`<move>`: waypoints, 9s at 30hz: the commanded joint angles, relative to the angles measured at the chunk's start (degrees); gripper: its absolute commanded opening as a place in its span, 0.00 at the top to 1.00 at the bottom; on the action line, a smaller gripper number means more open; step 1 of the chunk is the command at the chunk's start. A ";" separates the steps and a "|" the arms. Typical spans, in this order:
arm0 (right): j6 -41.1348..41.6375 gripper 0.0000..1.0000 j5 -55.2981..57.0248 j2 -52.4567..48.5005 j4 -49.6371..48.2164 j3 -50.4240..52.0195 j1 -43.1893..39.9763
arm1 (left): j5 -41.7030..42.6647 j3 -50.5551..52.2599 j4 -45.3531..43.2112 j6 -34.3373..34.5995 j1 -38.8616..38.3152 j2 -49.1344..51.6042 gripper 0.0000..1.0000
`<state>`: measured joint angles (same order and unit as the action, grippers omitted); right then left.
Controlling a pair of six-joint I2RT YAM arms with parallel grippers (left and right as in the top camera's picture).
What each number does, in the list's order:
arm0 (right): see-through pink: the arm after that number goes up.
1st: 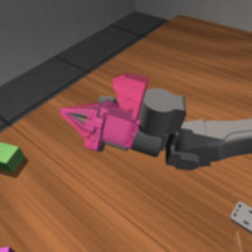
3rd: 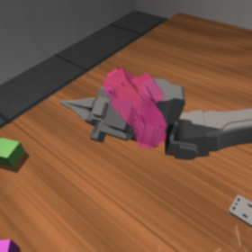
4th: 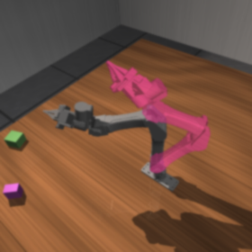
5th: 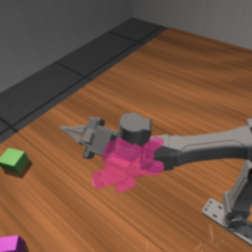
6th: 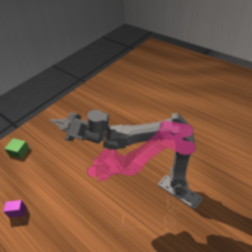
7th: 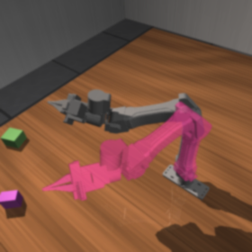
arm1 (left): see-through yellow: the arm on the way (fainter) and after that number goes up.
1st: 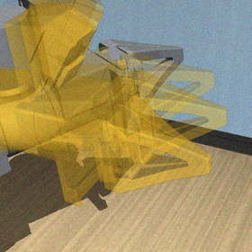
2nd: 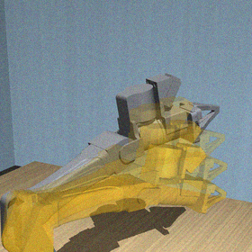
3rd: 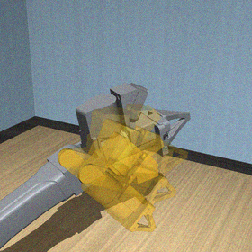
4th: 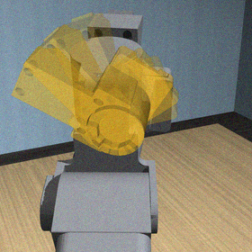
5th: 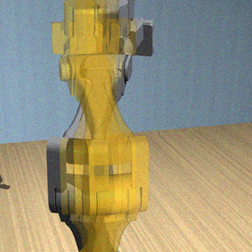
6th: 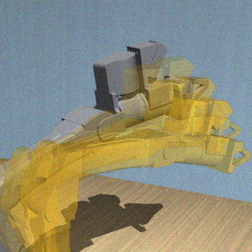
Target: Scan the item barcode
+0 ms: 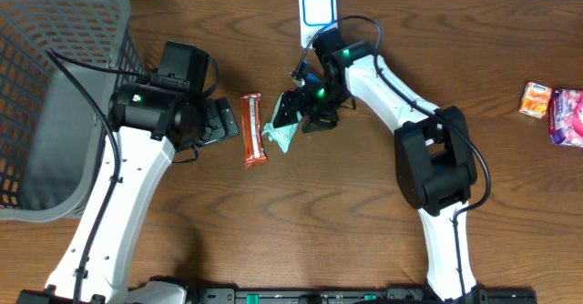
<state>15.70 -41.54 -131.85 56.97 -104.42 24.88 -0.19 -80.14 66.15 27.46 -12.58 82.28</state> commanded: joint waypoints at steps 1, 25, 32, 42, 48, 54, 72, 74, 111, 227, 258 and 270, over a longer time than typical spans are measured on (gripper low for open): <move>3.58 0.17 -0.39 -0.48 -1.88 0.42 0.17 | -0.50 -0.39 0.24 0.72 0.20 -0.31 0.02; 15.61 0.98 2.56 -0.48 -26.77 14.51 0.07 | -0.52 -0.39 0.24 0.72 0.20 -0.31 0.02; 16.02 0.99 -16.11 0.39 -27.85 13.64 -2.45 | -0.52 -0.39 0.22 0.72 0.20 -0.31 0.02; 28.17 0.99 -47.93 0.42 -21.27 13.22 -3.80 | -0.52 -0.39 0.24 0.72 0.20 -0.31 0.02; 37.11 0.99 -47.95 0.39 -17.25 13.25 -4.13 | -0.52 -0.39 0.22 0.72 0.20 -0.31 0.02; 48.59 0.99 -47.91 0.39 -17.03 13.25 -4.28 | -0.52 -0.39 0.24 0.72 0.20 -0.31 0.02; 54.95 0.90 -44.26 7.08 -68.67 12.92 -3.80 | -0.52 -0.39 0.22 0.72 0.20 -0.31 0.02; 55.15 0.80 -42.29 9.60 -73.40 12.92 -3.80 | -0.52 -0.39 0.24 0.72 0.20 -0.31 0.02; -37.40 0.15 24.61 14.05 0.44 9.07 3.63 | -0.52 -0.39 0.24 0.72 0.20 -0.31 0.02; -12.20 0.01 1.25 31.26 15.50 0.35 -33.64 | -0.50 -0.39 0.22 0.72 0.20 -0.31 0.02; 6.56 0.01 22.97 18.73 -6.82 7.82 8.70 | -0.50 -0.39 0.22 0.72 0.20 -0.31 0.02; 10.95 0.06 11.56 7.10 -18.38 7.82 8.44 | -0.52 -0.39 0.22 0.72 0.20 -0.31 0.02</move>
<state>23.70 -27.16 -122.74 39.94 -96.99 33.45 -0.19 -80.14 66.15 27.44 -12.58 82.28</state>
